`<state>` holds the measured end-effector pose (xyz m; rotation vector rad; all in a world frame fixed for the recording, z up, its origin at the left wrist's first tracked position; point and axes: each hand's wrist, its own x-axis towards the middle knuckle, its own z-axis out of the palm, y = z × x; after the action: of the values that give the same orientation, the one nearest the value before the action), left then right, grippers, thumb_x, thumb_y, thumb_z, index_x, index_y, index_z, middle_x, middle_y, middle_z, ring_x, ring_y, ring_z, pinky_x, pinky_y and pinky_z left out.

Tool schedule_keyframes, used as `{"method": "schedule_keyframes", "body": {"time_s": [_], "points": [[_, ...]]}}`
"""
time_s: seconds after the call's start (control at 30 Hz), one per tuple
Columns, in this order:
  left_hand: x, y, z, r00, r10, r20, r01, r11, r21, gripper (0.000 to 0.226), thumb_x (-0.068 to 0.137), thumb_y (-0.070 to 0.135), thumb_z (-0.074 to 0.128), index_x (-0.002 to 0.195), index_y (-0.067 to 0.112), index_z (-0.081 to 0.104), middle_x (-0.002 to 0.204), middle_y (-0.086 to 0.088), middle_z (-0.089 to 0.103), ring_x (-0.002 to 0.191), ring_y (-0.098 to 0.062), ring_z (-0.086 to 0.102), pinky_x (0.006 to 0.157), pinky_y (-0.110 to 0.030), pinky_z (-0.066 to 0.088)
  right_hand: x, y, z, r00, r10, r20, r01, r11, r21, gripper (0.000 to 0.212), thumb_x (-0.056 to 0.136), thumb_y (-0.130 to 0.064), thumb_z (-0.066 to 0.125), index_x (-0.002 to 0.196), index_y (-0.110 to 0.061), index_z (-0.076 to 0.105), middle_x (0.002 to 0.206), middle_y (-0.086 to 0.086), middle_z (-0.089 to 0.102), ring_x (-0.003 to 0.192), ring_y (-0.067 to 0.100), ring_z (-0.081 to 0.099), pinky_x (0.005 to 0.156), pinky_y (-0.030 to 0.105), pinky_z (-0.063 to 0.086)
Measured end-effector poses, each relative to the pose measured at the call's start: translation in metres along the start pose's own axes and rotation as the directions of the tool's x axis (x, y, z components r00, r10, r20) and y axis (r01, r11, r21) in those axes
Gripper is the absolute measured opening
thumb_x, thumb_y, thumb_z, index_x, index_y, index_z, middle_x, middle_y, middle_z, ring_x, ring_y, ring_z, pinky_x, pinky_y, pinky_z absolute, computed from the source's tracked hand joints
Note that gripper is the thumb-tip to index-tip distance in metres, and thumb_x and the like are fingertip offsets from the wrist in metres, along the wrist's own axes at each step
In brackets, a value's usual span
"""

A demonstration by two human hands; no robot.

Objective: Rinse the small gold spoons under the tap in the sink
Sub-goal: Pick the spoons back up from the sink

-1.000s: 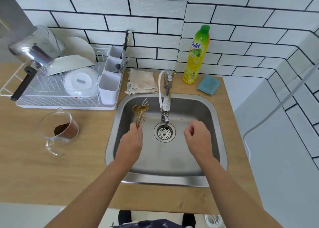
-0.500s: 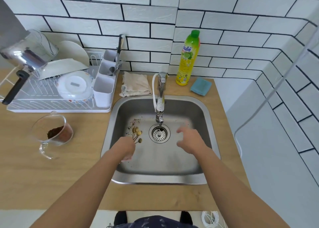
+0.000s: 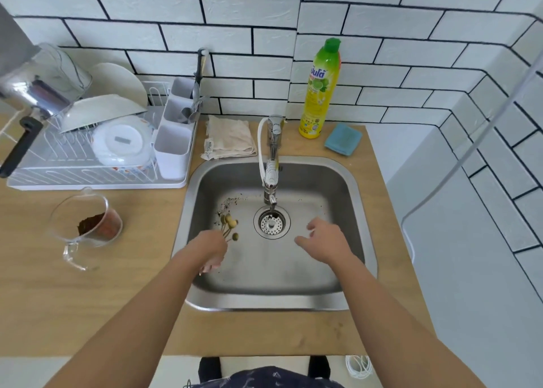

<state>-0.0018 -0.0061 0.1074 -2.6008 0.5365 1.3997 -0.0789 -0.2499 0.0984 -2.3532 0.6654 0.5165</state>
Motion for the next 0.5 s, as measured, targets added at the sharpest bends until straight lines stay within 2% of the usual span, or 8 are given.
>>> {"method": "schedule_keyframes", "body": {"time_s": [0.03,0.07,0.1,0.17,0.27,0.33,0.4,0.5], "points": [[0.003,-0.002,0.003,1.000,-0.008,0.017,0.013,0.940,-0.341,0.021,0.100,0.010,0.047,0.107,0.001,0.064,0.094,-0.011,0.071,0.080,-0.024,0.070,0.068,-0.034,0.056,-0.002,-0.001,0.003,0.999,0.039,0.012,-0.040,0.986,0.161,0.048,0.087,-0.048,0.071,0.120,-0.014,0.065,0.116,0.006,0.071,0.103,0.023,0.070,0.090,0.036,0.055],[0.003,-0.001,0.007,1.000,0.006,-0.009,-0.010,0.783,-0.622,0.019,0.099,0.010,0.042,0.097,0.003,0.060,0.078,-0.008,0.065,0.058,-0.019,0.061,0.050,-0.031,0.050,-0.004,-0.003,0.004,0.994,0.075,0.079,-0.095,0.950,0.297,0.046,0.085,-0.055,0.071,0.110,-0.016,0.069,0.109,0.003,0.074,0.092,0.017,0.070,0.082,0.033,0.055],[0.002,0.002,0.011,0.998,0.034,-0.060,-0.068,0.589,-0.805,0.018,0.098,0.013,0.041,0.091,0.006,0.055,0.067,-0.004,0.057,0.045,-0.015,0.049,0.041,-0.025,0.038,-0.005,-0.005,0.006,0.980,0.102,0.171,-0.161,0.911,0.380,0.048,0.084,-0.060,0.071,0.104,-0.017,0.071,0.105,0.001,0.076,0.082,0.012,0.066,0.070,0.028,0.051],[-0.002,0.006,0.014,0.978,0.169,-0.124,-0.174,0.323,-0.930,0.015,0.097,0.021,0.046,0.089,0.011,0.052,0.060,0.001,0.052,0.041,-0.012,0.039,0.039,-0.020,0.028,-0.009,-0.010,0.011,0.932,0.105,0.347,-0.278,0.824,0.495,0.056,0.081,-0.067,0.072,0.104,-0.015,0.074,0.102,-0.002,0.076,0.068,0.009,0.053,0.056,0.022,0.035],[-0.010,0.021,0.016,0.896,0.405,-0.183,-0.237,0.087,-0.968,0.023,0.100,0.034,0.052,0.098,0.012,0.055,0.066,-0.001,0.050,0.043,-0.014,0.038,0.041,-0.022,0.030,-0.014,-0.019,0.018,0.865,-0.069,0.497,-0.338,0.651,0.680,0.056,0.088,-0.063,0.069,0.111,-0.013,0.073,0.095,-0.005,0.074,0.062,0.006,0.044,0.053,0.020,0.026],[-0.016,0.026,0.015,0.854,0.504,-0.132,-0.194,0.072,-0.978,0.027,0.101,0.037,0.052,0.103,0.010,0.055,0.068,-0.002,0.048,0.044,-0.013,0.037,0.043,-0.023,0.031,-0.016,-0.028,0.019,0.862,-0.200,0.466,-0.308,0.525,0.794,0.036,0.097,-0.046,0.067,0.115,-0.015,0.068,0.087,-0.006,0.069,0.061,0.005,0.041,0.052,0.019,0.023],[-0.022,0.030,0.014,0.833,0.551,-0.046,-0.153,0.150,-0.977,0.028,0.101,0.037,0.052,0.104,0.010,0.056,0.068,-0.001,0.045,0.047,-0.012,0.036,0.046,-0.024,0.029,-0.016,-0.033,0.018,0.887,-0.254,0.386,-0.257,0.423,0.869,0.021,0.099,-0.027,0.067,0.112,-0.010,0.069,0.088,-0.003,0.068,0.059,0.004,0.040,0.051,0.017,0.025],[-0.029,0.032,0.007,0.813,0.580,0.036,-0.097,0.196,-0.976,0.025,0.102,0.034,0.048,0.097,0.011,0.055,0.066,0.000,0.039,0.046,-0.010,0.030,0.045,-0.022,0.026,-0.017,-0.032,0.015,0.881,-0.330,0.338,-0.200,0.386,0.900,0.007,0.100,-0.016,0.066,0.100,-0.009,0.069,0.092,0.003,0.072,0.058,0.004,0.041,0.051,0.015,0.031]]}}
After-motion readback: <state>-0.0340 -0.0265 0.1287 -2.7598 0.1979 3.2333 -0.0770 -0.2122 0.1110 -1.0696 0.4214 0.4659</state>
